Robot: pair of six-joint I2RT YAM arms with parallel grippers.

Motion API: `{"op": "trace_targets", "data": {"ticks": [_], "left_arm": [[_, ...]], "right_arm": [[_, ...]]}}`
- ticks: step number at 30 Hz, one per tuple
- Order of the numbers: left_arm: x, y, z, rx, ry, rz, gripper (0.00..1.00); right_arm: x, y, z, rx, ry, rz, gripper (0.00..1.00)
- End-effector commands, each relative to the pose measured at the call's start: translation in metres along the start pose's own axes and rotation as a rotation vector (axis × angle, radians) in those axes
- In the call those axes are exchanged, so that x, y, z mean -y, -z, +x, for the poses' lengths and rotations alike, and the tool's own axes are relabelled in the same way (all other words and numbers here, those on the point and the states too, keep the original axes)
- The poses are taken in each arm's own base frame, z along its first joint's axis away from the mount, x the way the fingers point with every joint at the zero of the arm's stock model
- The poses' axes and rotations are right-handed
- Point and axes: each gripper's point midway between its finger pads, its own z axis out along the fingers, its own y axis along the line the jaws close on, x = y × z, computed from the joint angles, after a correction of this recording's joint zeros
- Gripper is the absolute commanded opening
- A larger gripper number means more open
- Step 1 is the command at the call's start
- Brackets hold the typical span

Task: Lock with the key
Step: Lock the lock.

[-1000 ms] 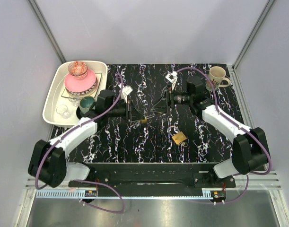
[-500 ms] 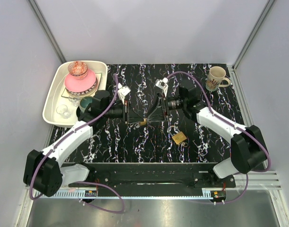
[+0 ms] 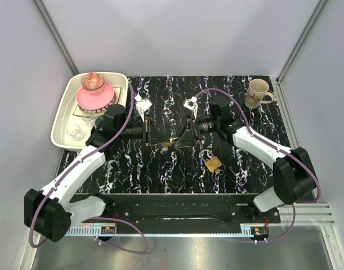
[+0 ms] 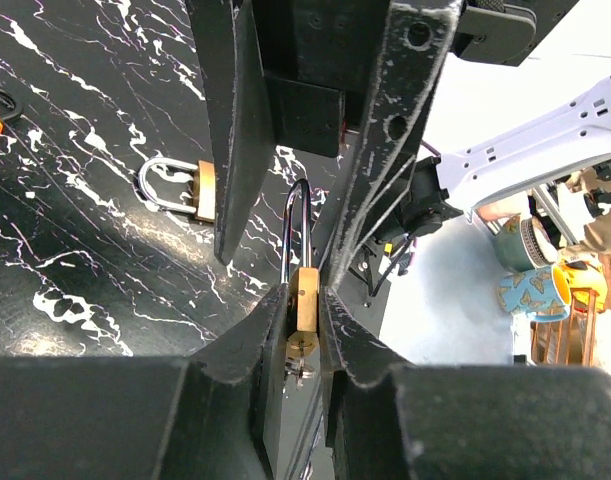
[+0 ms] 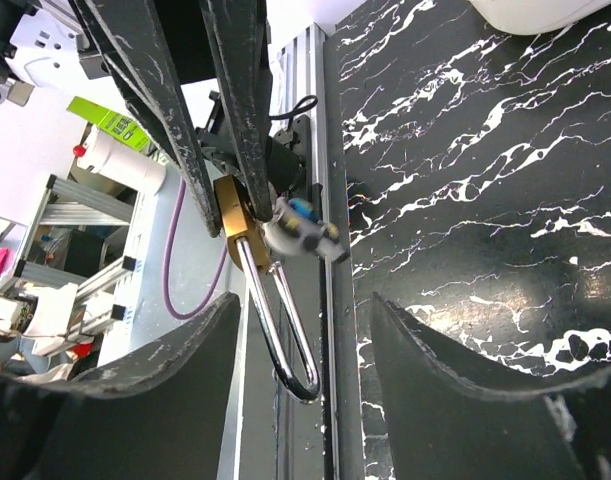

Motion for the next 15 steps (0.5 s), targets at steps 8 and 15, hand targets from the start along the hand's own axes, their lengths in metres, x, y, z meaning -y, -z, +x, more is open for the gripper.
{"op": "trace_targets", "data": {"ticks": [8, 15], "left_arm": [[0.023, 0.006, -0.020, 0.040, -0.081, 0.057, 0.00], [0.022, 0.006, -0.020, 0.044, -0.081, 0.056, 0.02]], "right_arm": [[-0.014, -0.010, -0.021, 0.022, 0.050, -0.039, 0.39], [-0.020, -0.011, -0.023, 0.025, 0.050, -0.053, 0.00]]}}
